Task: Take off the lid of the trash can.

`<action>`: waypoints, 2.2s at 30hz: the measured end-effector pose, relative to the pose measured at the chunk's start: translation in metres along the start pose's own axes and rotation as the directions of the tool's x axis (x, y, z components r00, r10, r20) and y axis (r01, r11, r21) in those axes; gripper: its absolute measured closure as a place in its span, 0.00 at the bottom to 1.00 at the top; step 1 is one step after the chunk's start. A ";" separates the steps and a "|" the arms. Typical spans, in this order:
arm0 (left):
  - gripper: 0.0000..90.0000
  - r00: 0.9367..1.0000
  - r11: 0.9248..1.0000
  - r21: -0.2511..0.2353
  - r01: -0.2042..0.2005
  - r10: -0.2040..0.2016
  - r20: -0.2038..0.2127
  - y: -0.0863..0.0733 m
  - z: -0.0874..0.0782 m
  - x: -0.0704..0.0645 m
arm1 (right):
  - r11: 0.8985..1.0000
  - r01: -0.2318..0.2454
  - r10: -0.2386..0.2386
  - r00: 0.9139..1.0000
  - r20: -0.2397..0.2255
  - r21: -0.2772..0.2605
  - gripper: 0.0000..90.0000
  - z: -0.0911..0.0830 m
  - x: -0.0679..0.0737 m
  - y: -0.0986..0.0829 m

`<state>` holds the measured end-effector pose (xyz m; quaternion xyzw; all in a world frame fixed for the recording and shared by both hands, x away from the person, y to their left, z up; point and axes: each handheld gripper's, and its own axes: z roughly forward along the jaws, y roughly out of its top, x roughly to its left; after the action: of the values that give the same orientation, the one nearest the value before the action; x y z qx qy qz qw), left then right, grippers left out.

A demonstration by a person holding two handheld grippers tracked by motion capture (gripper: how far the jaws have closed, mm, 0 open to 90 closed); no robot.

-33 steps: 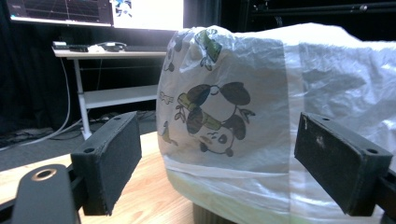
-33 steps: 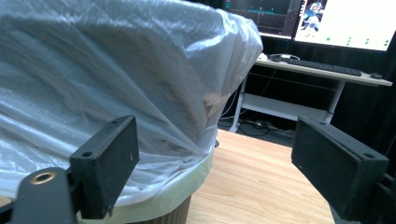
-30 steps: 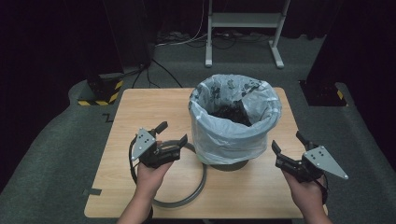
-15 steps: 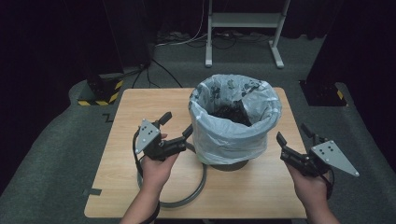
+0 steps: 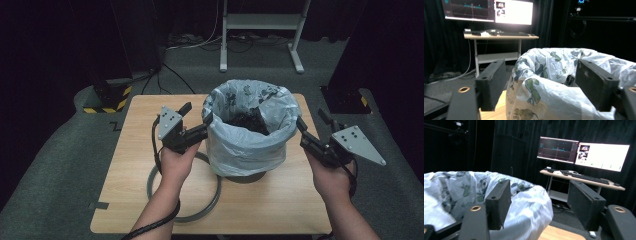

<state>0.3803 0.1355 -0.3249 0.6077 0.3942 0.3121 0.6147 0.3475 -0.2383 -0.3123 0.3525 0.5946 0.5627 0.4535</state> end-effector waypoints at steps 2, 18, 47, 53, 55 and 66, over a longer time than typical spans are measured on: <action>0.32 1.000 1.000 0.015 0.005 -0.005 0.002 0.000 0.003 0.001 | 1.000 0.009 -0.009 1.000 0.002 0.016 0.44 0.006 0.001 0.004; 0.60 0.998 0.995 0.080 0.058 -0.057 -0.007 -0.005 0.027 0.000 | 0.988 -0.064 0.065 0.998 -0.001 0.137 0.35 0.030 -0.003 -0.002; 1.00 0.997 0.999 -0.018 -0.035 0.034 -0.067 -0.004 0.021 -0.017 | 0.963 -0.114 0.114 0.993 0.014 0.243 0.67 0.052 -0.005 -0.009; 1.00 0.997 0.998 -0.028 -0.052 0.050 -0.062 -0.003 0.020 -0.019 | 0.962 -0.127 0.125 0.992 0.026 0.243 0.86 0.053 -0.003 -0.007; 1.00 0.997 0.998 -0.032 -0.053 0.051 -0.061 -0.003 0.020 -0.019 | 0.967 -0.112 0.106 0.994 0.038 0.230 0.93 0.052 -0.003 -0.006; 1.00 0.998 0.996 -0.075 -0.039 0.036 -0.047 0.002 0.019 -0.021 | 0.992 -0.045 0.035 0.995 0.089 0.114 1.00 0.044 0.005 -0.001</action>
<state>0.3867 0.1081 -0.3220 0.5839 0.3844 0.3521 0.6224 0.3868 -0.2183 -0.3125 0.4143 0.5988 0.5204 0.4461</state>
